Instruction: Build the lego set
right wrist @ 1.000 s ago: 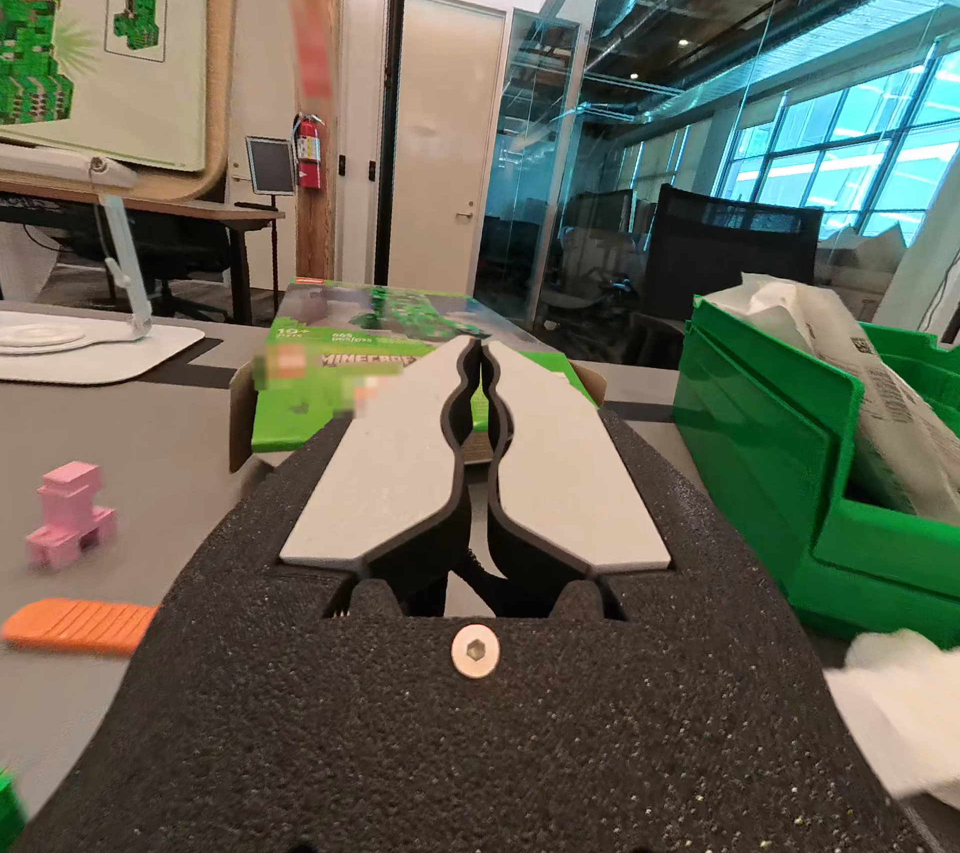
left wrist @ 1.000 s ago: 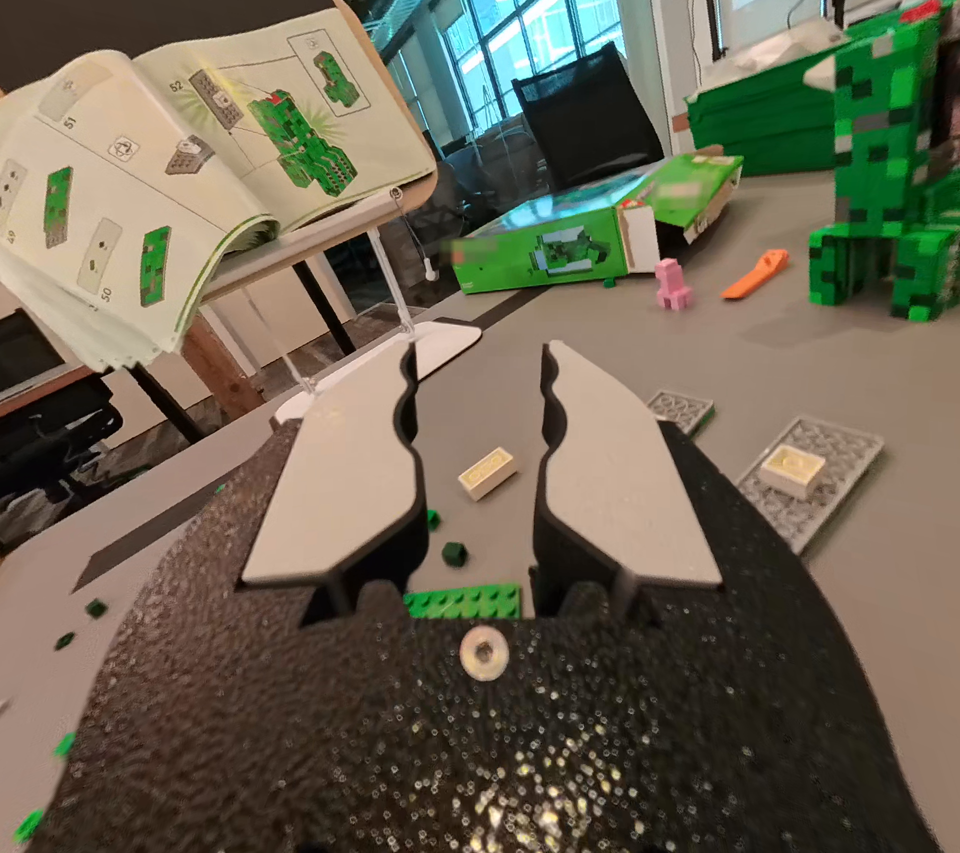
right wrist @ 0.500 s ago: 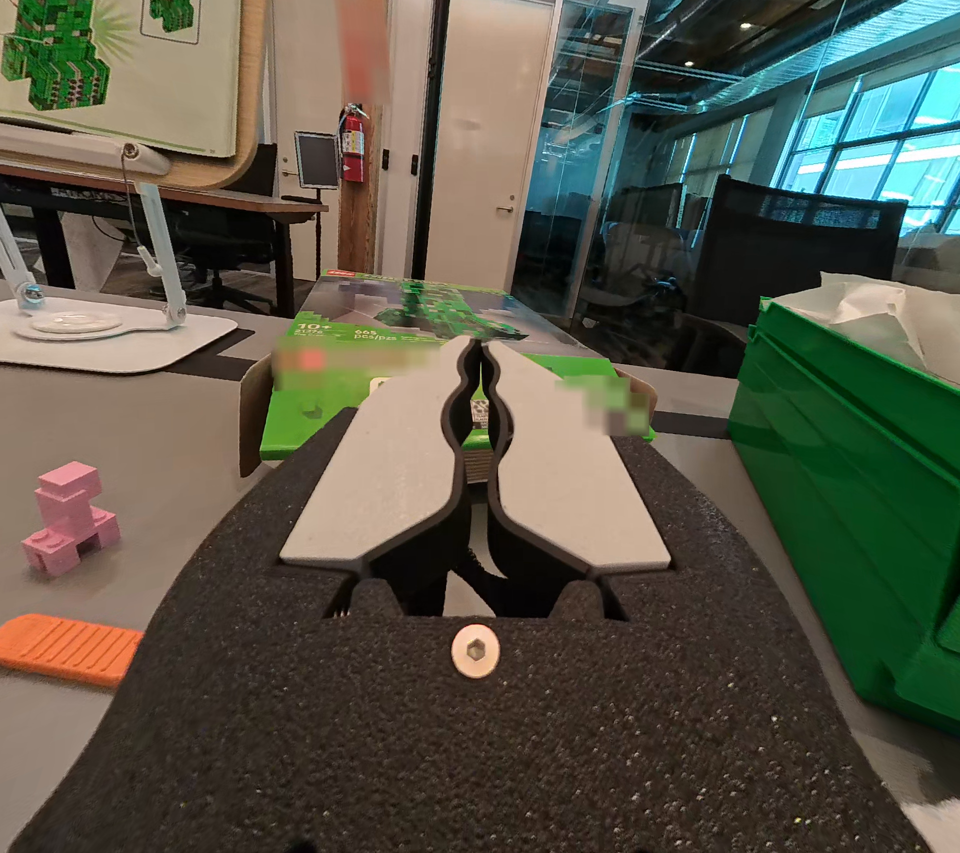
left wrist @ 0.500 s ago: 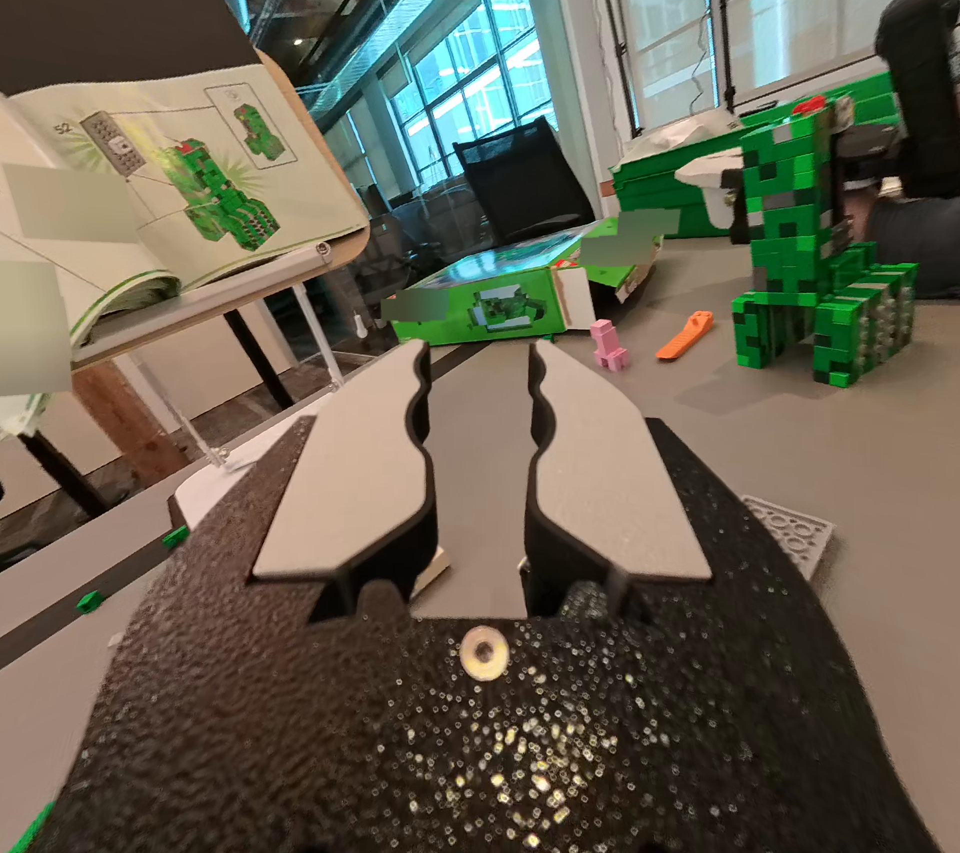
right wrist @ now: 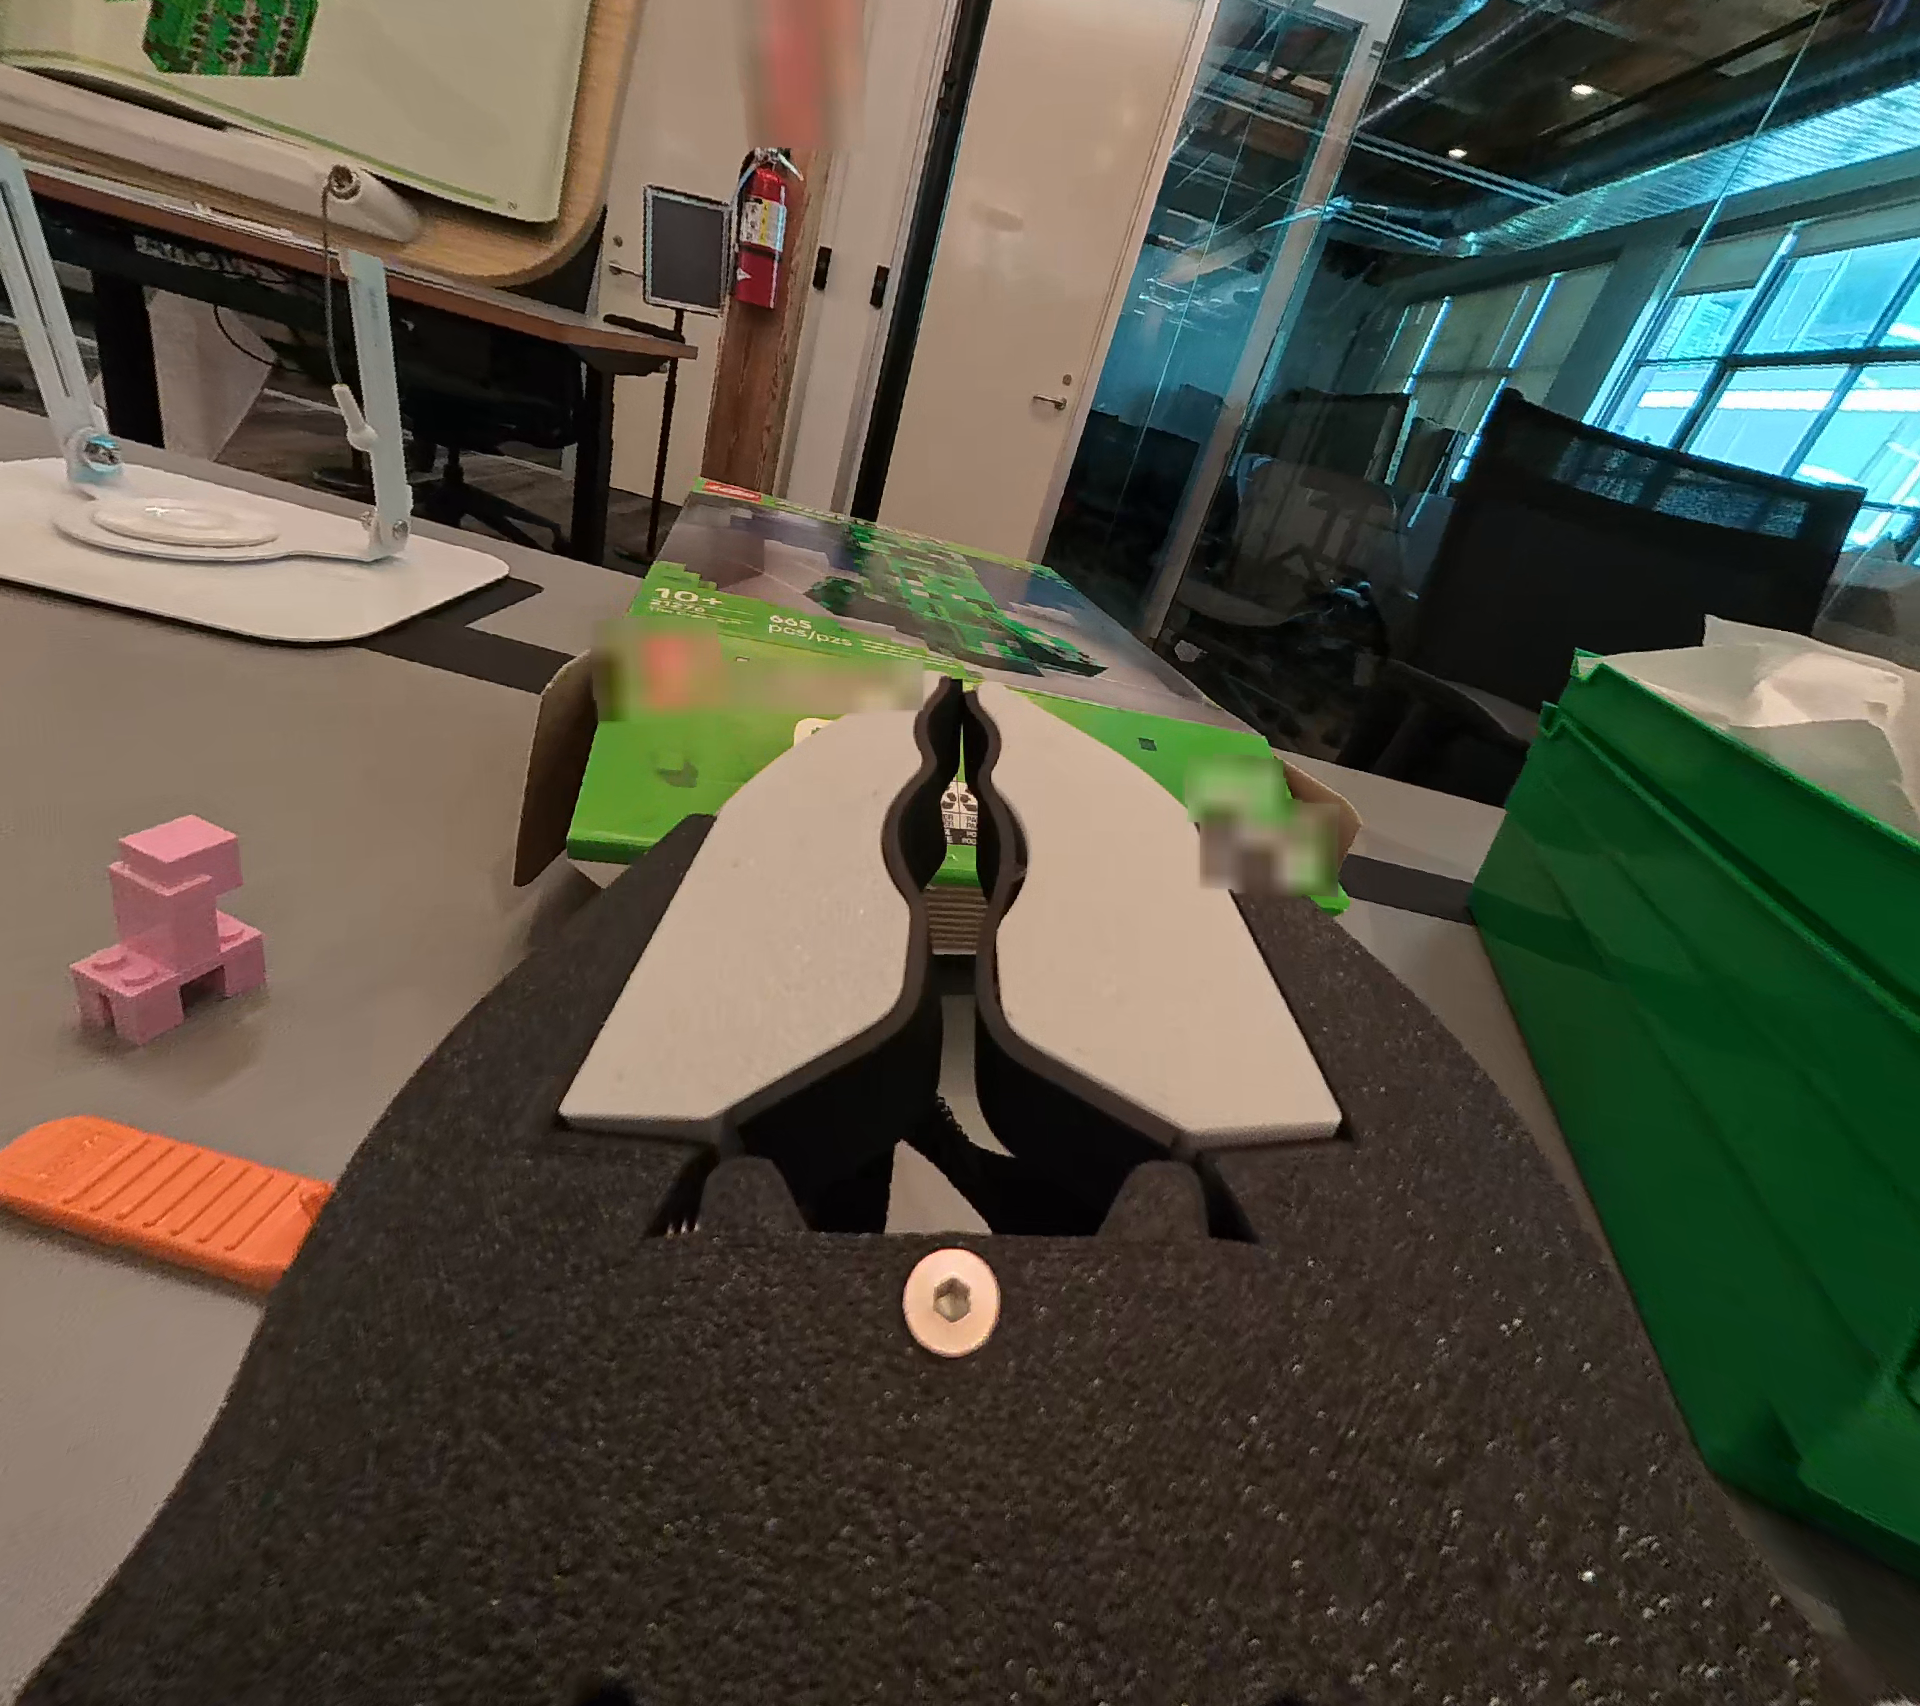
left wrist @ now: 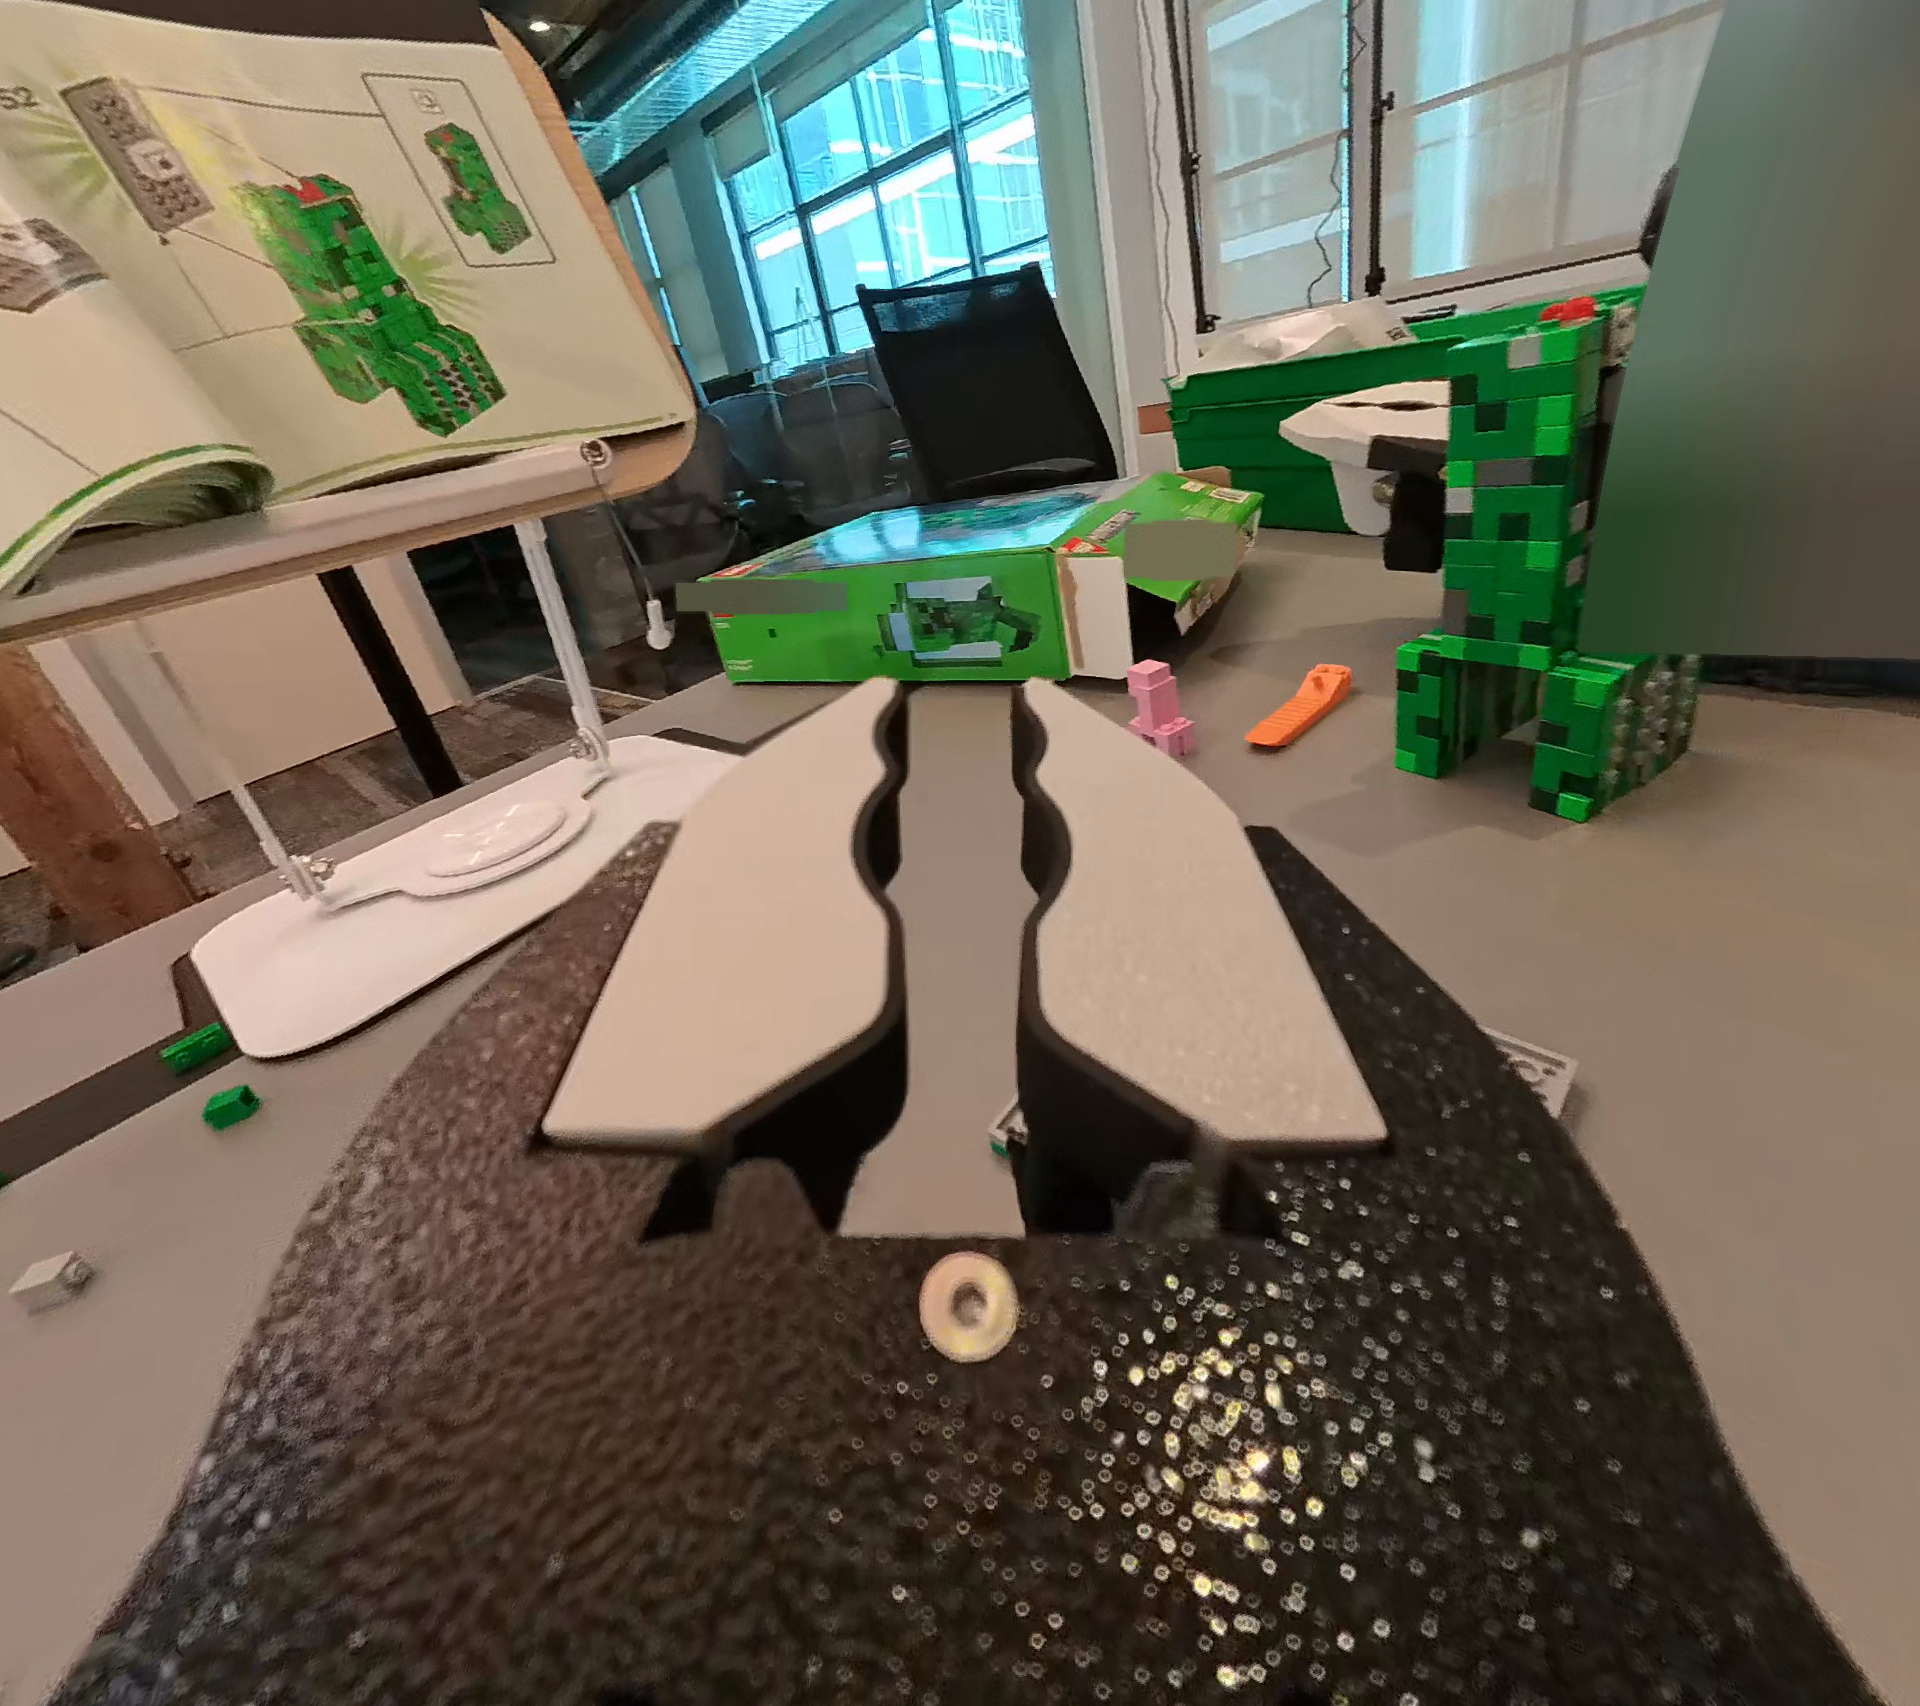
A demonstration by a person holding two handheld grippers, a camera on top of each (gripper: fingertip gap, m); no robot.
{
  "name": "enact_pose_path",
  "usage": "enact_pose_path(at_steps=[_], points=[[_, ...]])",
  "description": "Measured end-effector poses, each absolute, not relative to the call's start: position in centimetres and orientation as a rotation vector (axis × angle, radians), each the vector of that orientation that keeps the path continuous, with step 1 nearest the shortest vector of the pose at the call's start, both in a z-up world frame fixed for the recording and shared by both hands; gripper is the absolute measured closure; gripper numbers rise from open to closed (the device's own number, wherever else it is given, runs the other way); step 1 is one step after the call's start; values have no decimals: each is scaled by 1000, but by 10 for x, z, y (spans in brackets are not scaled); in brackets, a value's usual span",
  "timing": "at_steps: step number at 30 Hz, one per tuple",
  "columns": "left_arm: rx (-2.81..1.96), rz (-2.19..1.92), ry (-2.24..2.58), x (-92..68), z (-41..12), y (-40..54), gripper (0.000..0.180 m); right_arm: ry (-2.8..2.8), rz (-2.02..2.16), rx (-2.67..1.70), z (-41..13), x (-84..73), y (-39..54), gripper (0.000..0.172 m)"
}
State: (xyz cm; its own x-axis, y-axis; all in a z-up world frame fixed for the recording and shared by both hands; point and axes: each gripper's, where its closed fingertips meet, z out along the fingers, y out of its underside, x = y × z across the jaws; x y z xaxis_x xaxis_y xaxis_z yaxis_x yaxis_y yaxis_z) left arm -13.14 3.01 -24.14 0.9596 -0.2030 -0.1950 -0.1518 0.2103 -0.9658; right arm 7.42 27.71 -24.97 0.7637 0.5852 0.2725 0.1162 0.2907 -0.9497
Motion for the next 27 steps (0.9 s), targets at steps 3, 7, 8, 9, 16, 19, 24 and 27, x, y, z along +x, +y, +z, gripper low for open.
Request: enact_pose_path(at_steps=[3, 7, 8, 9, 16, 19, 24, 27], points=[[-1371, -55, 336, -127, -243, 31, 171, -657, 357, -1265, -250, 74, 279, 172], [-1372, -57, 345, -125, -244, 30, 178, -655, 364, -1265, -249, 75, 278, 172], [-1374, -58, 348, -124, -244, 30, 180, -658, 363, -1265, -250, 75, 278, 172], [-1375, -56, 349, -124, -244, 30, 180, -662, 362, -1264, -250, 75, 278, 172], [-1381, -50, 354, -124, -245, 31, 180, -668, 365, -1262, -250, 73, 278, 172], [-1381, -51, 354, -124, -245, 31, 180, -670, 365, -1262, -250, 72, 278, 172], [-1383, -52, 355, -124, -245, 31, 180, -678, 365, -1261, -251, 72, 278, 172], [-1384, -53, 358, -124, -245, 31, 180, -683, 365, -1260, -251, 73, 277, 172]])
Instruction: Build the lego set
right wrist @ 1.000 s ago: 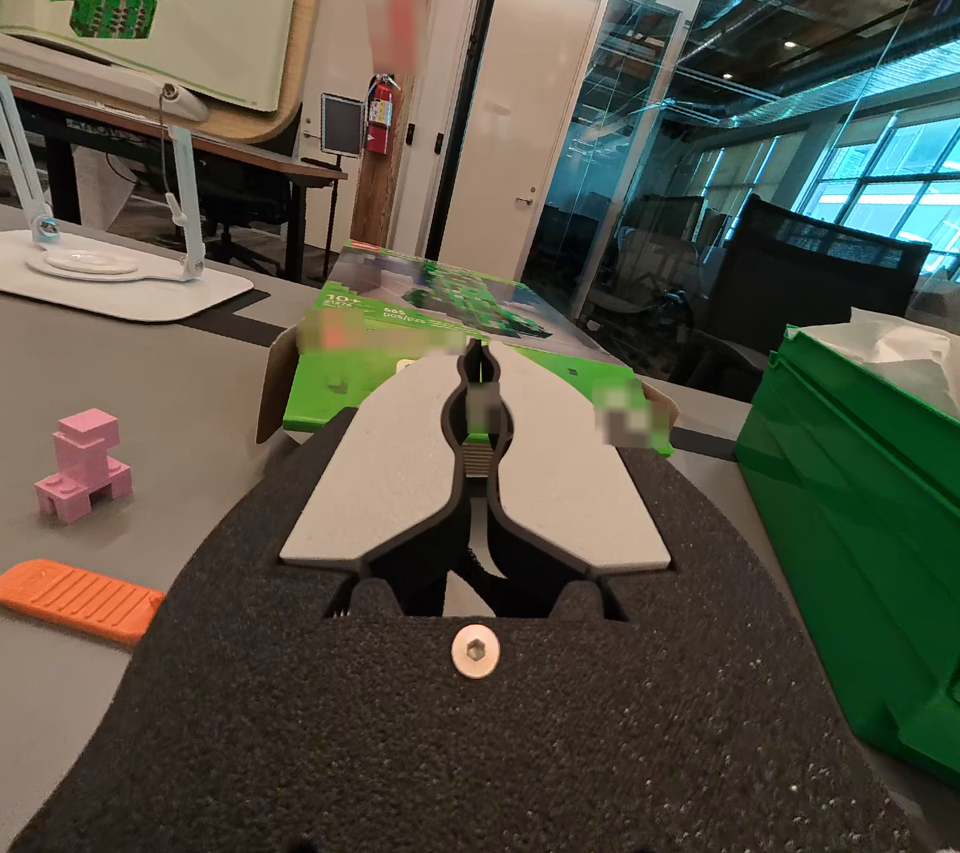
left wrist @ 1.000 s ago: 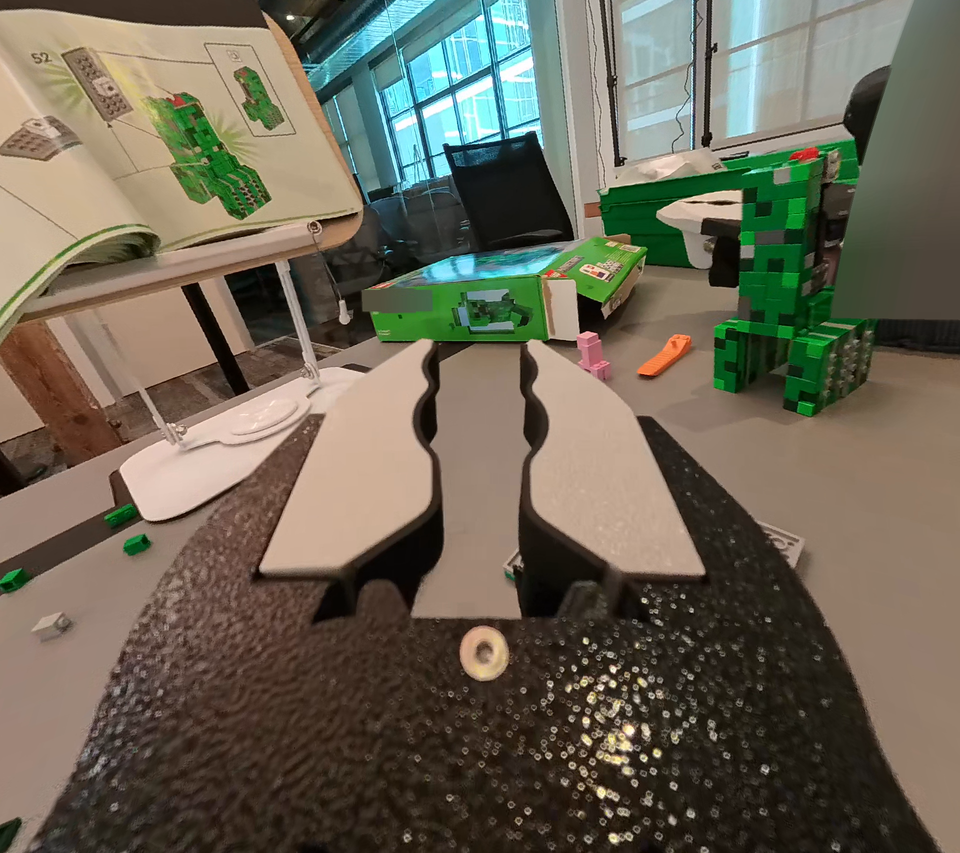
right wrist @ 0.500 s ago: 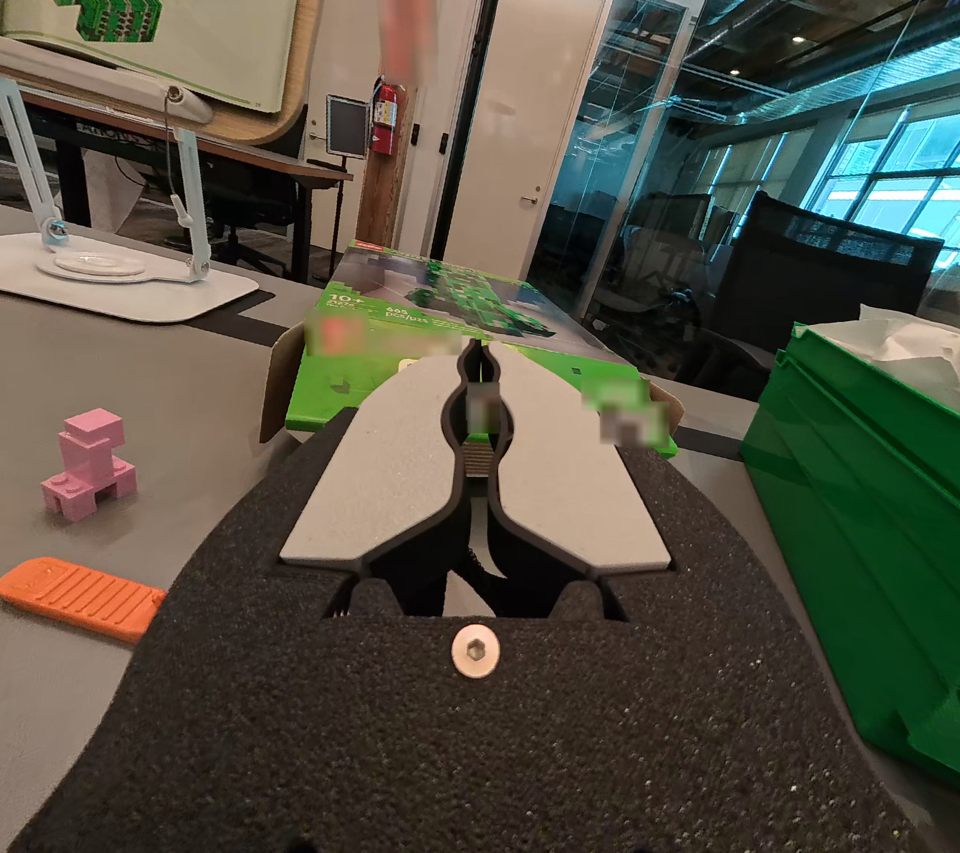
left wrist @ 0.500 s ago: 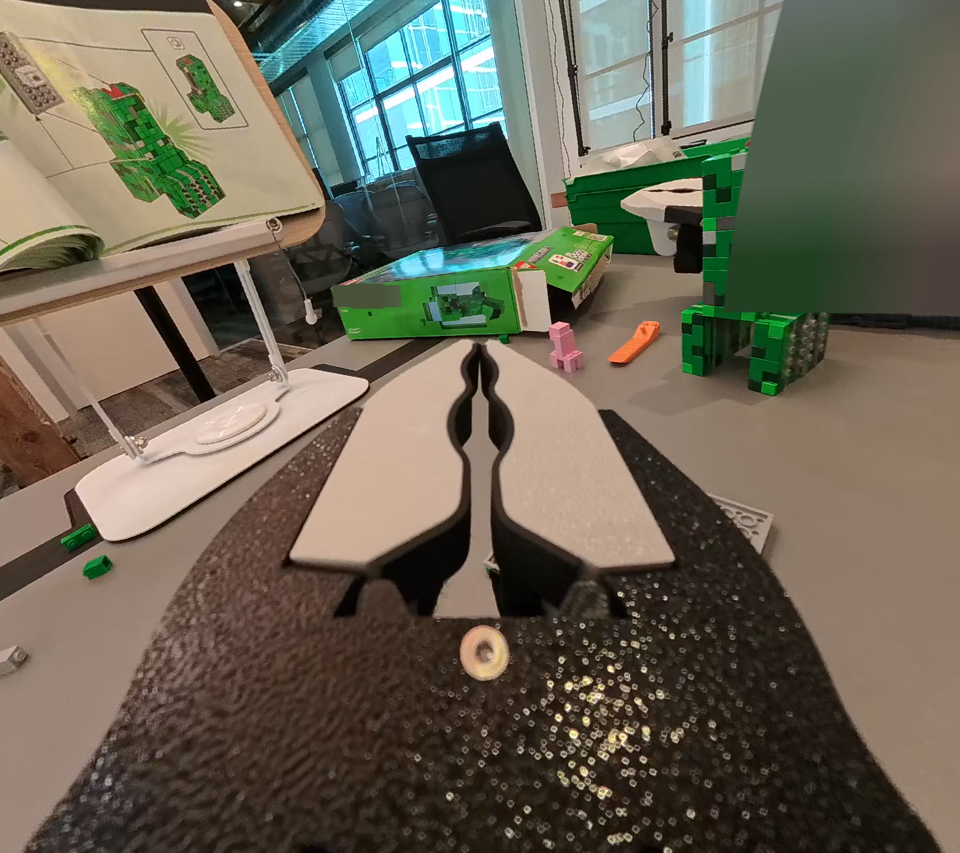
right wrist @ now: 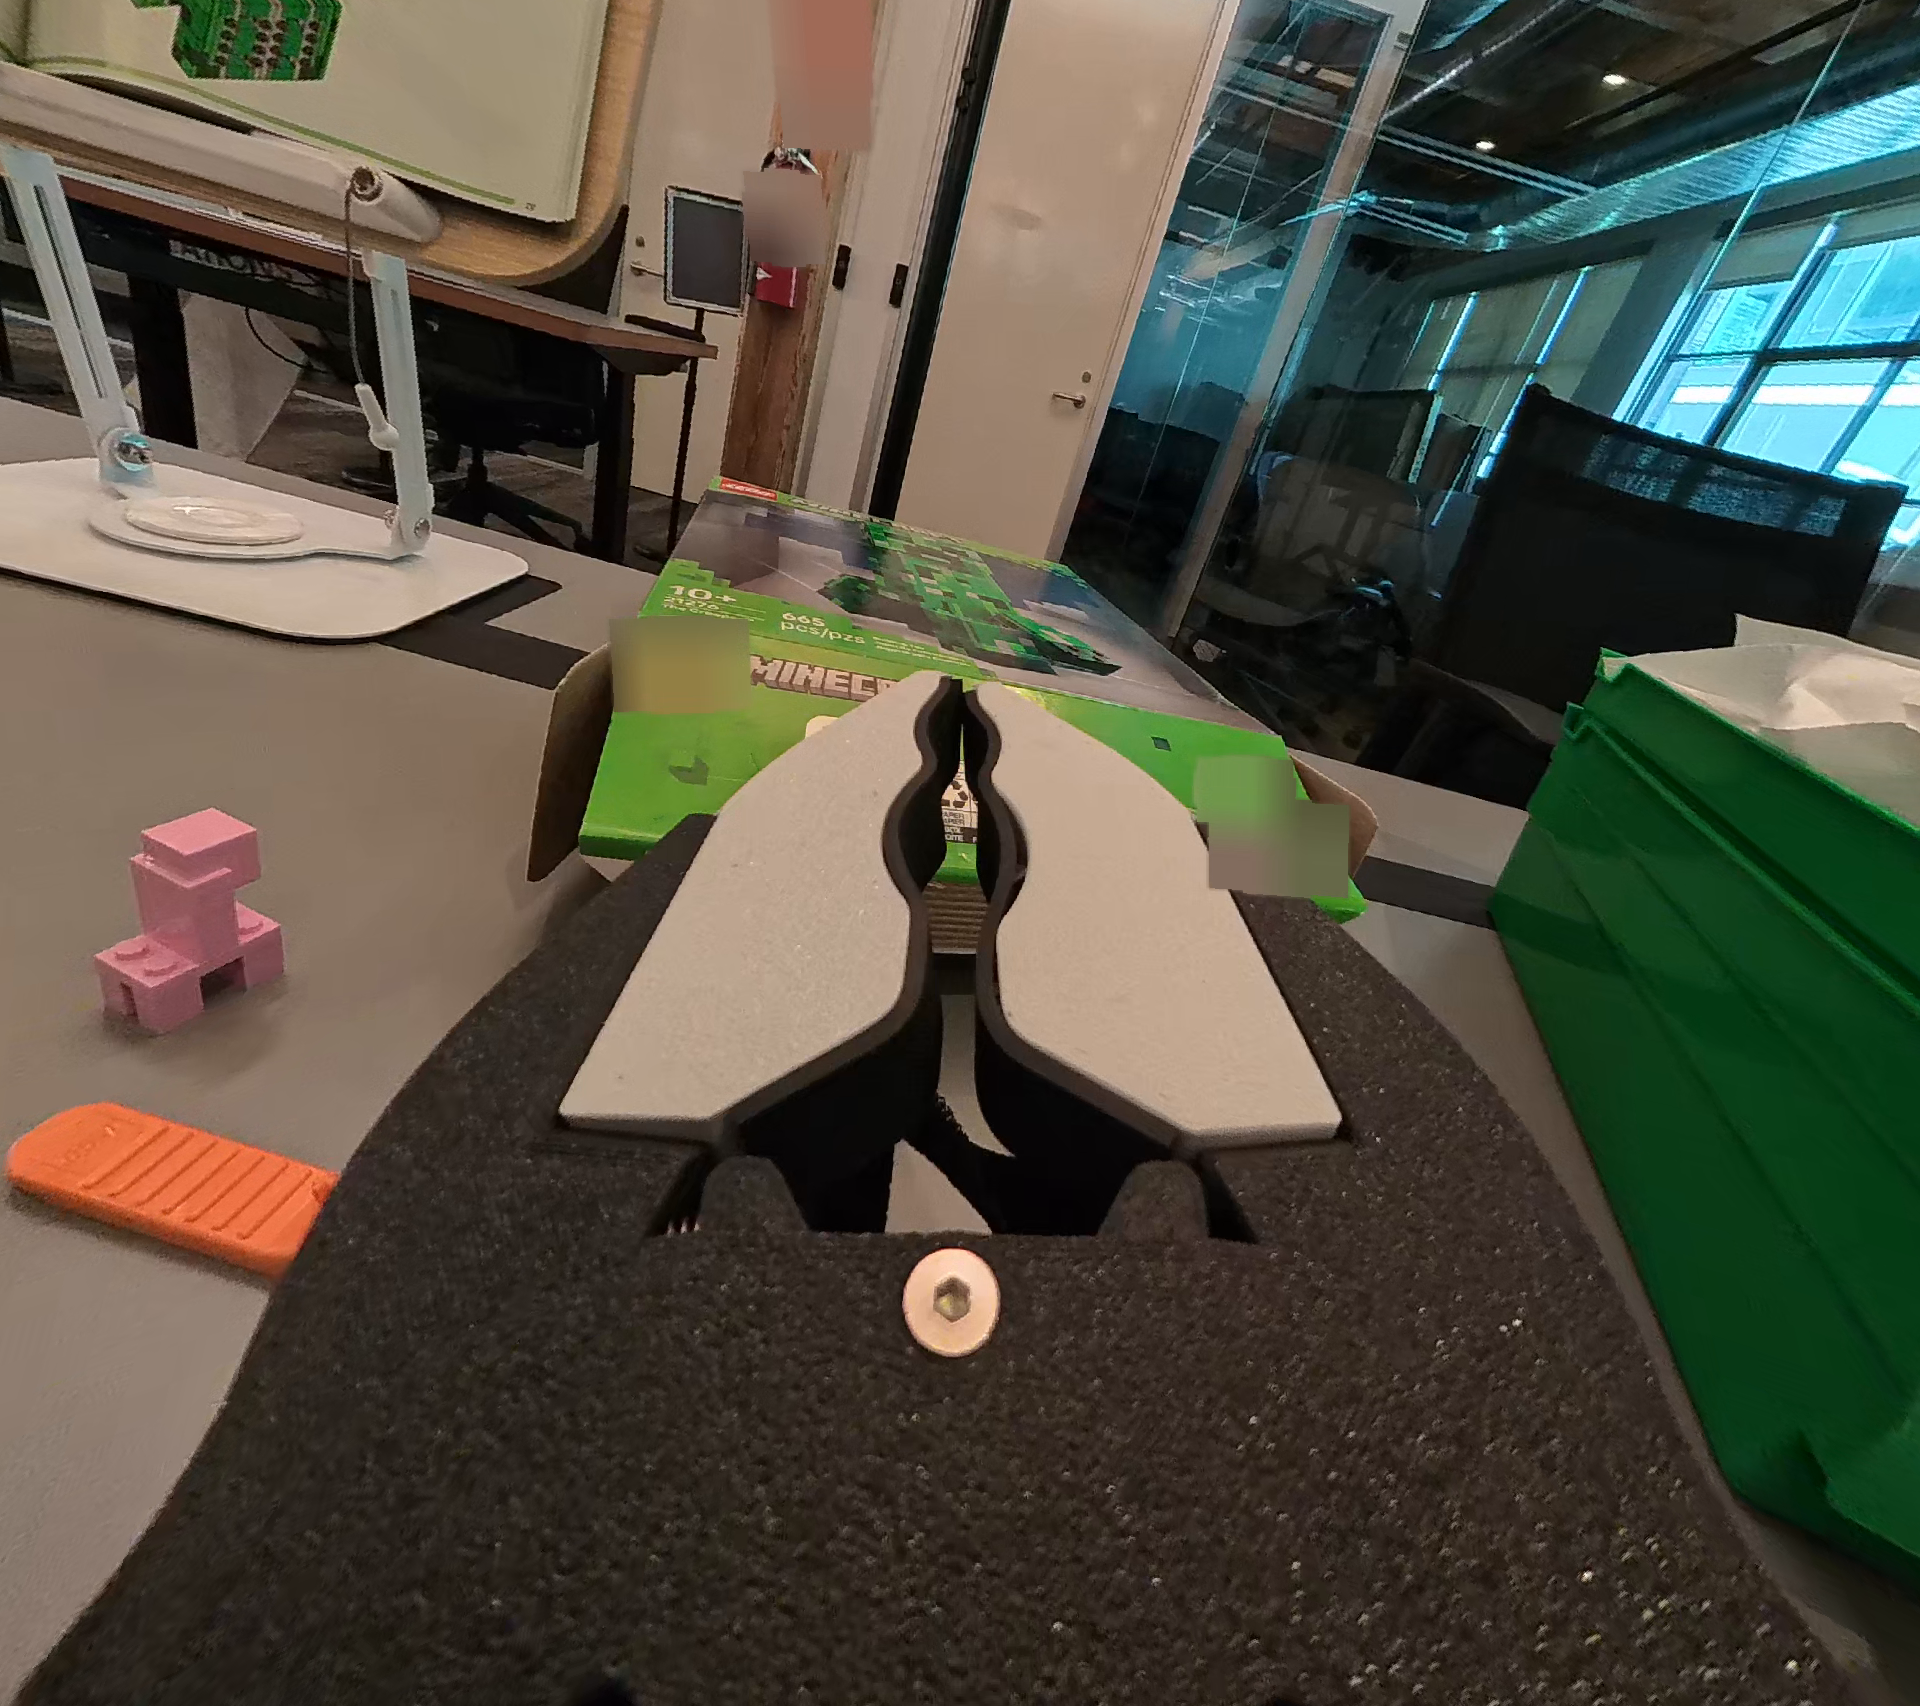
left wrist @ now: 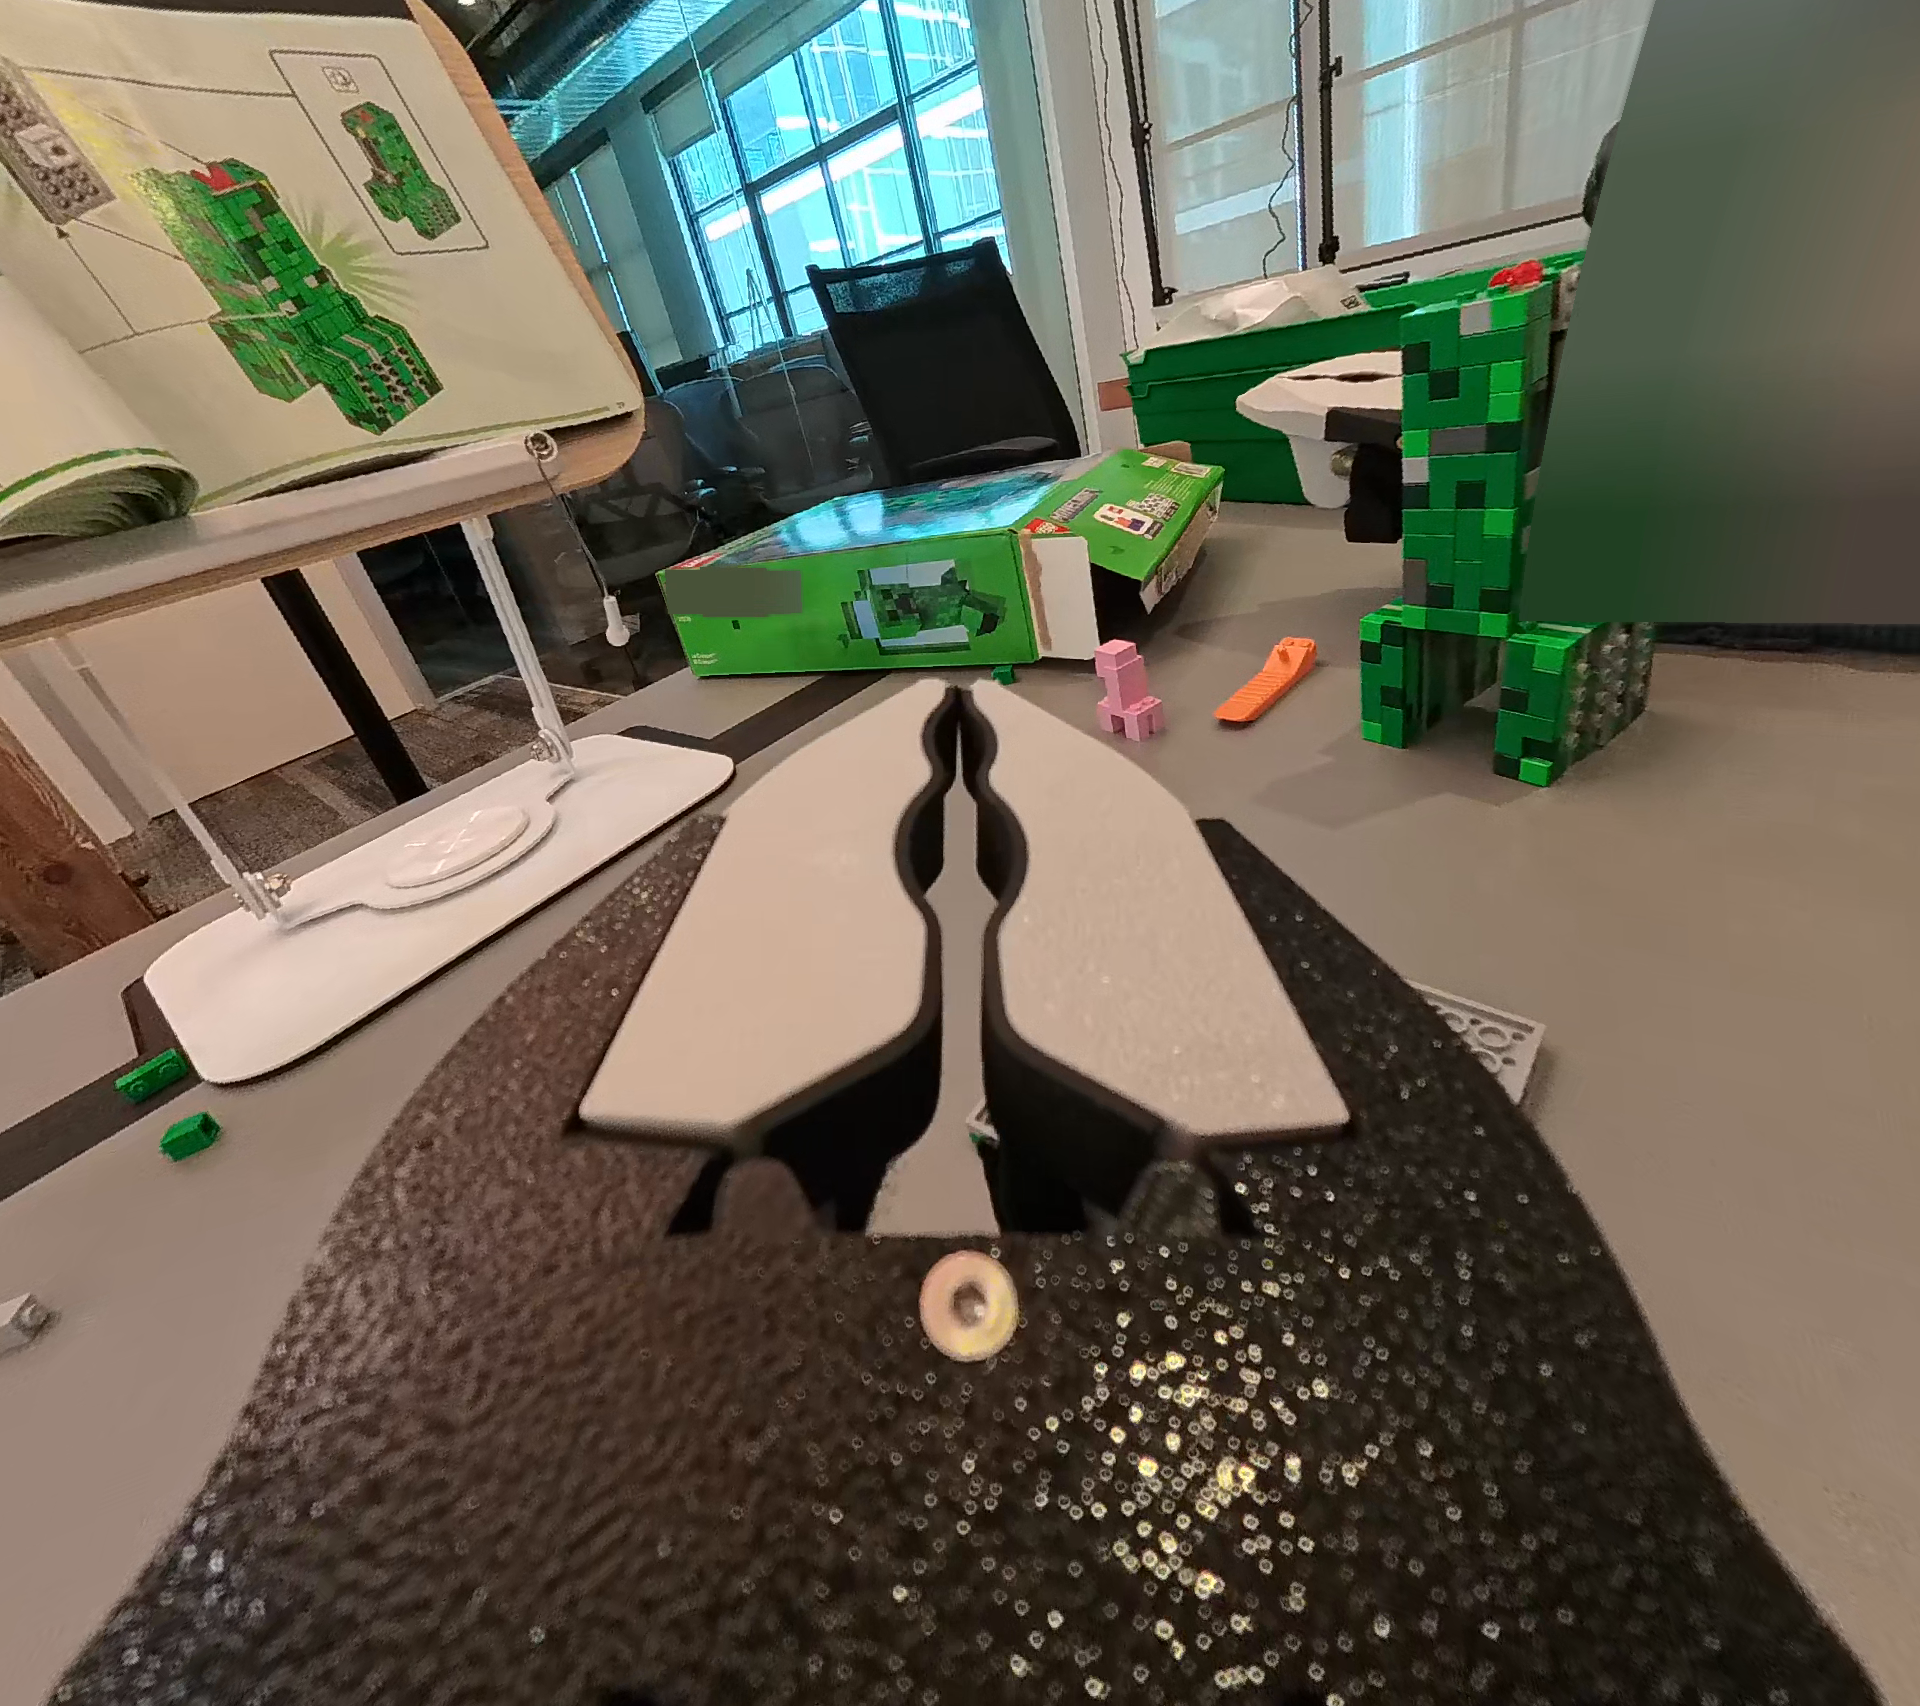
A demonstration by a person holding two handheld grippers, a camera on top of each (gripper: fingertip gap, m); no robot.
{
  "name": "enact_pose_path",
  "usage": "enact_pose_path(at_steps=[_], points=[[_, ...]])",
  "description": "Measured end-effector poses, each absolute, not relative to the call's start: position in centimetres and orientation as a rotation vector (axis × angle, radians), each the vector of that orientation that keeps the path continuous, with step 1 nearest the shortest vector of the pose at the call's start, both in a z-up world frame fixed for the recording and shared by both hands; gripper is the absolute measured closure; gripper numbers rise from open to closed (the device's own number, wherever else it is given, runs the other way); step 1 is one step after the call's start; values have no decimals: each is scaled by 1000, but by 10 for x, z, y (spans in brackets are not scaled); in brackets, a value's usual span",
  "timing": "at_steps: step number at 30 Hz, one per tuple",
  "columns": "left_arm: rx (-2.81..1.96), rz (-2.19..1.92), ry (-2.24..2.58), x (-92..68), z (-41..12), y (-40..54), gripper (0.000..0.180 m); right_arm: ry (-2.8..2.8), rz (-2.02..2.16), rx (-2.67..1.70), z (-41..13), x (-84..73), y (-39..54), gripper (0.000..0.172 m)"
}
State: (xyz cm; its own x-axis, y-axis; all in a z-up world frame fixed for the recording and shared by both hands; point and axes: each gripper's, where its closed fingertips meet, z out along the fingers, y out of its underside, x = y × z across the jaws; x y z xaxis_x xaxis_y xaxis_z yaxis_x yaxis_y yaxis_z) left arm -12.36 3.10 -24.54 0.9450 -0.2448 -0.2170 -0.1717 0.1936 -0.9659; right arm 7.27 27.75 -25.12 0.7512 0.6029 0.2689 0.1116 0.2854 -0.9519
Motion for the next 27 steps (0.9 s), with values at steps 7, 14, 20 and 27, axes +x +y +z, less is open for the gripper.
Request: enact_pose_path(at_steps=[7, 14, 20, 27], points=[[-1384, -52, 358, -123, -245, 31, 180, -687, 363, -1259, -251, 73, 277, 172], [-1385, -51, 359, -123, -245, 32, 180, -687, 364, -1259, -251, 72, 277, 172], [-1385, -51, 362, -123, -246, 32, 180, -688, 365, -1259, -251, 72, 276, 172], [-1386, -52, 363, -123, -246, 32, 180, -687, 365, -1258, -251, 70, 279, 172]])
